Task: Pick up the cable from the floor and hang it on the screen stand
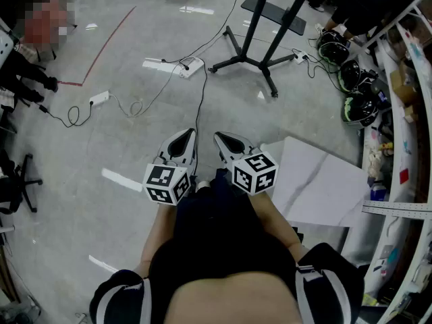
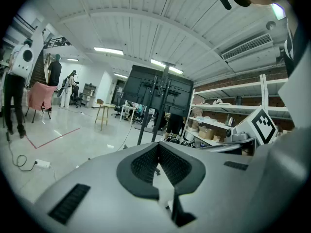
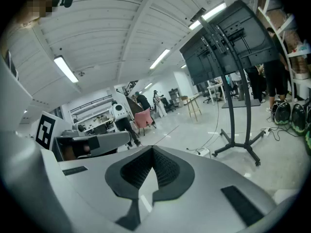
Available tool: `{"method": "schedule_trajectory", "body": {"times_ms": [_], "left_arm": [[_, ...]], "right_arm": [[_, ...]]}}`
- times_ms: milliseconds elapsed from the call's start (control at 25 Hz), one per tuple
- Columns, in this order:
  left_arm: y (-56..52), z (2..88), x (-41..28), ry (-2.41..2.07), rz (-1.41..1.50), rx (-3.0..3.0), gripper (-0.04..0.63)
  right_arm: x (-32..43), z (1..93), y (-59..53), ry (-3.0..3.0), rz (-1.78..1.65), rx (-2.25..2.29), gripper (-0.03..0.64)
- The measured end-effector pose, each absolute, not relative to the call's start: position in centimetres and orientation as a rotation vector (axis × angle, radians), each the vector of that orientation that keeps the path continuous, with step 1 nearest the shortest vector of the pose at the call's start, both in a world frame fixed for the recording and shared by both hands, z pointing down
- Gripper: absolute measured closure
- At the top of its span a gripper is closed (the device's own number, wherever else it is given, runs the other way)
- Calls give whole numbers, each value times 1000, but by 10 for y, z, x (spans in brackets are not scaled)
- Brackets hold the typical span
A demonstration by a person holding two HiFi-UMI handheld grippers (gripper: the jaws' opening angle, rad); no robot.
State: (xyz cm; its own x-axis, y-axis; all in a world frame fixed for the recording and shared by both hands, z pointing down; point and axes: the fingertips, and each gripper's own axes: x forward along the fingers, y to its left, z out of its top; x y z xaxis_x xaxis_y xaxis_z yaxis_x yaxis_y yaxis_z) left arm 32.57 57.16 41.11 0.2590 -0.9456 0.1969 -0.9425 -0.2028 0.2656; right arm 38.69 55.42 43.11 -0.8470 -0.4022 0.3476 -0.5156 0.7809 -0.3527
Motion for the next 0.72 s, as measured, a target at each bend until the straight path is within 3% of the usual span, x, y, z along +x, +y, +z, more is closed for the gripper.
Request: {"method": "schedule_trajectory", "body": {"times_ms": [720], "left_arm": [[524,427,261,-1809,-67,2068,588]], "right_arm": [[321,444,497,-2698,623,576,594]]}}
